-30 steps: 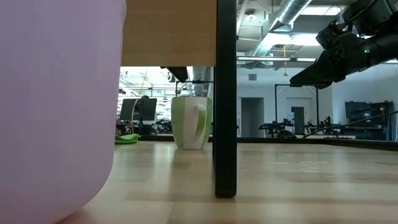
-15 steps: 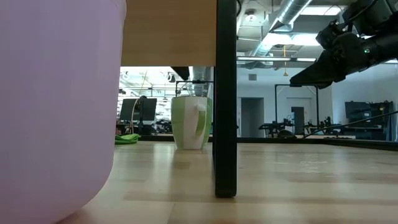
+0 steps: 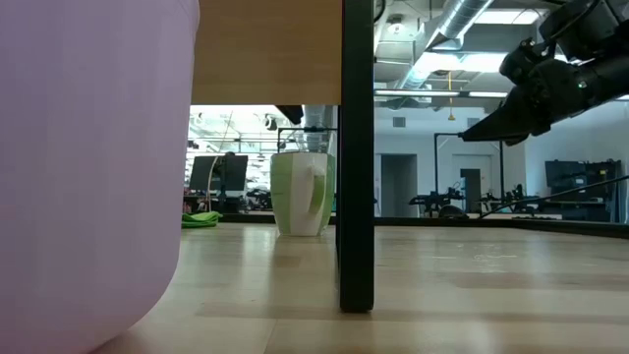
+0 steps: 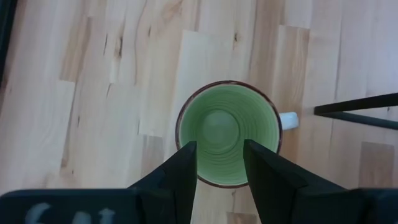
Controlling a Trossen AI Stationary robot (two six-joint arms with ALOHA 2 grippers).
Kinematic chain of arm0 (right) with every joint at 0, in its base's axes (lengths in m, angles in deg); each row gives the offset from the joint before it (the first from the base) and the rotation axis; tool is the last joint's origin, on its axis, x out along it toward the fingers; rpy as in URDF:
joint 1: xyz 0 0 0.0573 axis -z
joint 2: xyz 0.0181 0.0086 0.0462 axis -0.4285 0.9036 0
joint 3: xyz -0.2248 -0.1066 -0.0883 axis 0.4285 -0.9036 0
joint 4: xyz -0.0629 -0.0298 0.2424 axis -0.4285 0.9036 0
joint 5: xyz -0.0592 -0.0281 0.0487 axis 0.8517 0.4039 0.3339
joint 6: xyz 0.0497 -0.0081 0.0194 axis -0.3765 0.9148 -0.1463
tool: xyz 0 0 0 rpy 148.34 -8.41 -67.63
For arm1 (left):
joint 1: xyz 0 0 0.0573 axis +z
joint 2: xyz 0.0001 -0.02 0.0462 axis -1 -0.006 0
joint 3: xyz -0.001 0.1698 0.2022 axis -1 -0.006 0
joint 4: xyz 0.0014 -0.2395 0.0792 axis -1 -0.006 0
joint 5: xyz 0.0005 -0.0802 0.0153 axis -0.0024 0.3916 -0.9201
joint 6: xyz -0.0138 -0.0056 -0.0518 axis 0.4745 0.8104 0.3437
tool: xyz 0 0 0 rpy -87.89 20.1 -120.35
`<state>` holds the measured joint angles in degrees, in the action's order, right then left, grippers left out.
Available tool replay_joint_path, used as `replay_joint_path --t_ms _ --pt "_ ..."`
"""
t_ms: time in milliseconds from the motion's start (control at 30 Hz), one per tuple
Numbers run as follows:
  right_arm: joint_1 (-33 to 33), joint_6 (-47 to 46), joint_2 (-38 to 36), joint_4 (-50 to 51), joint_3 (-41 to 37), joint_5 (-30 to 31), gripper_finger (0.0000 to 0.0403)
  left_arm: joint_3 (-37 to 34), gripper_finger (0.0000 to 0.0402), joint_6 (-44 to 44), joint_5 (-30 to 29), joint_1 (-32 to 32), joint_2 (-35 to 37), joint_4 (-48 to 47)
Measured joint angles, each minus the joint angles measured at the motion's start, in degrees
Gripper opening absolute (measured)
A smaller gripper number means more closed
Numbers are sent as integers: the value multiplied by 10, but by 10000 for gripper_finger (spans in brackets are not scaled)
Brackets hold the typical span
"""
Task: Stack small to large cups/mugs on shelf
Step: Put the green mug on the shelf
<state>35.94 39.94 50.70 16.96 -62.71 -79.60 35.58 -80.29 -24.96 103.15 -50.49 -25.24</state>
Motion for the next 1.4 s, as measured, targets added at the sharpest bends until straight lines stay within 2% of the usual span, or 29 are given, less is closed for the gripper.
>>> replay_joint_path --t_ms 200,367,467,867,1400 --pt "0 4 0 2 0 0 87 0 122 7 -4 0 0 0" --pt "6 76 0 -12 0 0 87 0 122 2 -43 0 0 0" --pt "13 81 0 -22 0 1 87 0 122 1 -56 0 0 -5" --pt "20 72 0 -18 0 1 87 -4 122 42 -42 0 -13 -7" --pt "19 56 0 -17 0 0 87 -3 122 45 -24 -2 -56 -2"
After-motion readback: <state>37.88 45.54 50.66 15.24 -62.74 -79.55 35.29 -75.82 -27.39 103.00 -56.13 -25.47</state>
